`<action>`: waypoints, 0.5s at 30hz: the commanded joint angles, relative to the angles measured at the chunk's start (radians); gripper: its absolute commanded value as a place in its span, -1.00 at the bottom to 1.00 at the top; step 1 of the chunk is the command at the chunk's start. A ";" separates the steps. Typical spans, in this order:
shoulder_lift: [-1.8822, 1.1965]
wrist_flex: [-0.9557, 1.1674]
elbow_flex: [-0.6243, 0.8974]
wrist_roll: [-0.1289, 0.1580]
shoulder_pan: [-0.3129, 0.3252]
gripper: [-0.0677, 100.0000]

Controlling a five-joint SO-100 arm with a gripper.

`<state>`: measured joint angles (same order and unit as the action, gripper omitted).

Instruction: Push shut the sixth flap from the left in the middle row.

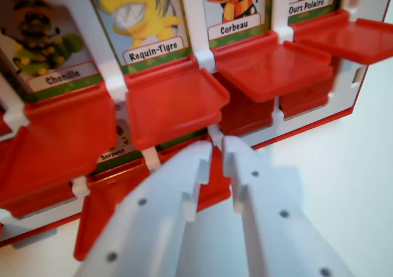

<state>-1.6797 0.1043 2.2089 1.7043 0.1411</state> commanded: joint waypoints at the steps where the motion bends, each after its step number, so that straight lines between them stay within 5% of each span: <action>1: -0.003 -0.035 -0.106 -0.009 -0.017 -0.96; 15: 0.046 -0.040 -0.181 -0.018 -0.028 -0.96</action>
<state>-1.6230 0.0767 2.1384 1.6874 0.1227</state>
